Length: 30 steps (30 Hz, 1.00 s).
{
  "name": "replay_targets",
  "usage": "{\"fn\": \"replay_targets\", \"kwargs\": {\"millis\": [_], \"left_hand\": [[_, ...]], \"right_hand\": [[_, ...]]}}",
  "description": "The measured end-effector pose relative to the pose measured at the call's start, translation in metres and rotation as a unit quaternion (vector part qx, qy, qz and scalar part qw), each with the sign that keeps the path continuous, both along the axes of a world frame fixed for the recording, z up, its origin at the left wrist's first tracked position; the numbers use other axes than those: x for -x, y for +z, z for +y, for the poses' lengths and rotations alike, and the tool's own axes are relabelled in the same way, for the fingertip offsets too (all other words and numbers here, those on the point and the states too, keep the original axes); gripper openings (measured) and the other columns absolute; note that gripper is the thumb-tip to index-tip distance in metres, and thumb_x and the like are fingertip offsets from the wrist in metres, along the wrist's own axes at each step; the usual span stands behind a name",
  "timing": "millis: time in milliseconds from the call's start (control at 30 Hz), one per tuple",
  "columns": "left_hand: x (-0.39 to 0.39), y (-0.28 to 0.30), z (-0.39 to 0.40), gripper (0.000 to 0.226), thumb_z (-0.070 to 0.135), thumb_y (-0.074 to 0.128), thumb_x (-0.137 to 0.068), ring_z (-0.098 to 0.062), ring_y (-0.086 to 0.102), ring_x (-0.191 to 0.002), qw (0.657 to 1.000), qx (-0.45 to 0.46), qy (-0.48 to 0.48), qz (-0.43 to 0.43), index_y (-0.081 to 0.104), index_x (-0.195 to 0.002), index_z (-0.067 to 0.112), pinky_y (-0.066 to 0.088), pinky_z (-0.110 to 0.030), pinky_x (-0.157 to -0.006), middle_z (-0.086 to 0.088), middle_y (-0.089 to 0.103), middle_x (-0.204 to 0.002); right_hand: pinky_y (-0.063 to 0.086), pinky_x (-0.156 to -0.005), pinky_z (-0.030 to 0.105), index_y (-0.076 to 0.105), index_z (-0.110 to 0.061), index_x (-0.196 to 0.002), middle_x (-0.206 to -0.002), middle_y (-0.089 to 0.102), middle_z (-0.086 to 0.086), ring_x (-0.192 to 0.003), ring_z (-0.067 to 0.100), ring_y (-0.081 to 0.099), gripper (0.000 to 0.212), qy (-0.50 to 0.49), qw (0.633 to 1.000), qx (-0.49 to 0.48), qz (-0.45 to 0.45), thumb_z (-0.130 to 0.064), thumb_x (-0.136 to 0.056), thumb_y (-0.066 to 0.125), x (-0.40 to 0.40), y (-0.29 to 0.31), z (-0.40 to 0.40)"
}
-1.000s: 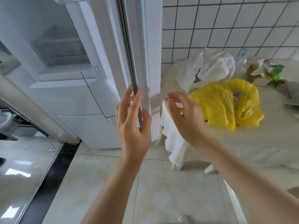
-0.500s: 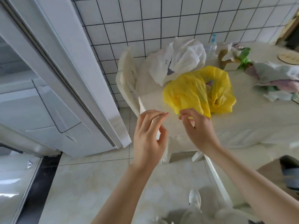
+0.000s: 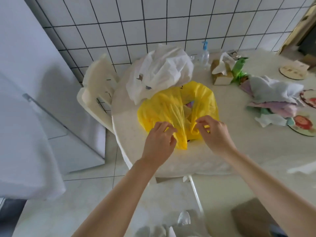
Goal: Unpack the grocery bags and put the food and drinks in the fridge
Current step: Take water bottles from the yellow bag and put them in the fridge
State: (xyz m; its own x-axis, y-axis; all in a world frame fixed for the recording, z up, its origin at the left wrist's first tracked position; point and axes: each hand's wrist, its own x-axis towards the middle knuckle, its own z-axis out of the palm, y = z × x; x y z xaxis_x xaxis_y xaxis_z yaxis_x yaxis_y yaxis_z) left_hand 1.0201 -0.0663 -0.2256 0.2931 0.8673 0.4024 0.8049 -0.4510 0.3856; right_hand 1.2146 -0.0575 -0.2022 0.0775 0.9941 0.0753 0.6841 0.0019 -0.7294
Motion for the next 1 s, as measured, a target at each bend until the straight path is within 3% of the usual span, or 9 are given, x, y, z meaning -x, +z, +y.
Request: {"fn": "replay_targets", "kwargs": {"millis": [167,400,467,567,700,733,833,900,1000], "left_hand": [[-0.039,-0.021,0.037,0.028,0.018,0.058,-0.075,-0.031,0.058,-0.103,0.994,0.087,0.022,0.067,0.073,-0.099,0.013,0.056,-0.04,-0.077,-0.007,0.064,-0.107],[-0.057,-0.05,0.079,0.035,0.017,0.068,-0.08,-0.032,0.054,-0.123,0.973,0.128,-0.067,0.179,0.067,-0.116,0.016,0.053,-0.042,-0.091,-0.002,0.061,-0.133],[-0.054,-0.06,0.09,0.033,0.014,0.061,-0.079,-0.033,0.059,-0.118,0.961,0.086,-0.116,0.237,0.071,-0.11,0.019,0.054,-0.043,-0.09,-0.001,0.065,-0.128],[-0.05,-0.064,0.11,0.037,0.021,0.043,-0.082,-0.03,0.06,-0.119,0.932,0.026,-0.167,0.32,0.074,-0.102,0.026,0.052,-0.043,-0.095,0.002,0.066,-0.126],[-0.047,-0.064,0.132,0.014,0.025,0.075,-0.072,-0.027,0.052,-0.131,0.89,0.02,-0.202,0.407,0.076,-0.086,0.025,0.045,-0.047,-0.104,0.004,0.066,-0.126],[-0.045,-0.063,0.136,0.008,0.023,0.072,-0.074,-0.026,0.052,-0.13,0.889,0.018,-0.211,0.407,0.076,-0.081,0.025,0.045,-0.047,-0.104,0.003,0.067,-0.124],[-0.037,-0.065,0.142,0.035,0.011,0.038,-0.082,-0.024,0.057,-0.125,0.904,-0.002,-0.242,0.353,0.073,-0.086,0.017,0.042,-0.048,-0.105,0.0,0.074,-0.102],[-0.032,-0.064,0.142,0.036,0.005,0.033,-0.082,-0.023,0.064,-0.113,0.922,-0.026,-0.246,0.298,0.067,-0.091,0.014,0.042,-0.047,-0.108,-0.001,0.072,-0.082],[-0.027,-0.059,0.141,0.029,-0.002,0.041,-0.082,-0.023,0.066,-0.088,0.95,-0.02,-0.212,0.228,0.063,-0.096,0.01,0.045,-0.044,-0.105,-0.003,0.067,-0.078]], "right_hand": [[0.047,-0.078,0.03,0.066,-0.009,-0.105,-0.096,0.071,0.008,-0.092,0.026,0.064,0.018,-0.008,0.999,0.036,-0.01,-0.013,-0.09,0.057,-0.024,-0.021,0.046],[0.041,-0.076,0.032,0.057,-0.004,-0.12,-0.117,0.063,0.016,-0.108,0.034,0.056,0.041,-0.036,0.969,0.233,-0.07,-0.035,-0.094,0.055,-0.031,-0.06,0.104],[0.046,-0.082,0.038,0.058,-0.001,-0.117,-0.115,0.061,0.018,-0.106,0.038,0.056,0.037,0.022,0.971,0.148,-0.184,-0.029,-0.093,0.059,-0.032,-0.065,0.108],[0.054,-0.075,0.046,0.064,-0.004,-0.107,-0.107,0.06,0.017,-0.098,0.043,0.057,0.028,0.166,0.919,0.014,-0.357,-0.006,-0.079,0.068,-0.031,-0.077,0.113],[0.056,-0.065,0.04,0.071,-0.015,-0.09,-0.097,0.067,0.007,-0.096,0.043,0.063,0.032,0.229,0.858,-0.005,-0.459,-0.006,-0.061,0.06,-0.031,-0.085,0.127],[0.055,-0.068,0.039,0.071,-0.017,-0.092,-0.096,0.068,0.003,-0.099,0.04,0.062,0.033,0.241,0.846,0.004,-0.476,-0.007,-0.062,0.063,-0.03,-0.082,0.129],[0.047,-0.081,0.038,0.069,-0.022,-0.103,-0.101,0.067,-0.006,-0.116,0.033,0.054,0.033,0.279,0.829,0.043,-0.483,-0.015,-0.071,0.073,-0.036,-0.082,0.134],[0.048,-0.073,0.035,0.07,-0.023,-0.083,-0.084,0.066,-0.008,-0.103,0.027,0.061,0.026,0.282,0.823,0.028,-0.492,-0.019,-0.061,0.082,-0.042,-0.082,0.139],[0.046,-0.061,0.032,0.065,-0.025,-0.067,-0.068,0.06,-0.009,-0.078,0.021,0.06,0.026,0.291,0.828,-0.002,-0.479,-0.021,-0.053,0.086,-0.054,-0.085,0.146]]}}
